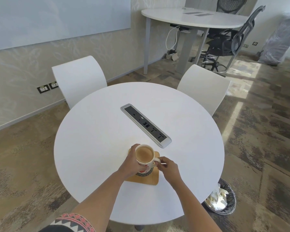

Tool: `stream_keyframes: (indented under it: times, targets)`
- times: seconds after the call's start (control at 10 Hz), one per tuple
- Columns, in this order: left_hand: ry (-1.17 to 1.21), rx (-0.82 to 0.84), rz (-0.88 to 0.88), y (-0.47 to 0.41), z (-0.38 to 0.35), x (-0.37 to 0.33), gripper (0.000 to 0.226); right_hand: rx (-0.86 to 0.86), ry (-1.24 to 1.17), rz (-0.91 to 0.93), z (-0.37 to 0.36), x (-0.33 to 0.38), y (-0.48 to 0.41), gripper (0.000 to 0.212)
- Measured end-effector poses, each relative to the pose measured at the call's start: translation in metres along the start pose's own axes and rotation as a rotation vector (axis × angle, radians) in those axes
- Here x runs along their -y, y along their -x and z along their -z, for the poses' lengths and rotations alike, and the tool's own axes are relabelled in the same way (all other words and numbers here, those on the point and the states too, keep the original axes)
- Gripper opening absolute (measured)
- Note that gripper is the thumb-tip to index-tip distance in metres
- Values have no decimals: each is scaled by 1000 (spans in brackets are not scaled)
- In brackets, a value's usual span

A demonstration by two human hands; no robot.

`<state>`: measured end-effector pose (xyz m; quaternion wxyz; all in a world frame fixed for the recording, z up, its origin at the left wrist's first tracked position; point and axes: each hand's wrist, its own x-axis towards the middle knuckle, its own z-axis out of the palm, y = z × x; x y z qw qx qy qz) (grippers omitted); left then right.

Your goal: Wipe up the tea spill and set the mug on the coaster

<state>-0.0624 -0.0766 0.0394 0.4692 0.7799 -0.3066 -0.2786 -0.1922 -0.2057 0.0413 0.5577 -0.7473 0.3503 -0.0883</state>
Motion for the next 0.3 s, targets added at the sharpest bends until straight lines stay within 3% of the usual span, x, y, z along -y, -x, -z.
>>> stream_keyframes:
  times: [0.3]
  targets:
    - [57, 57, 126, 3, 7, -15, 103, 43, 33, 53, 11, 11, 4, 13]
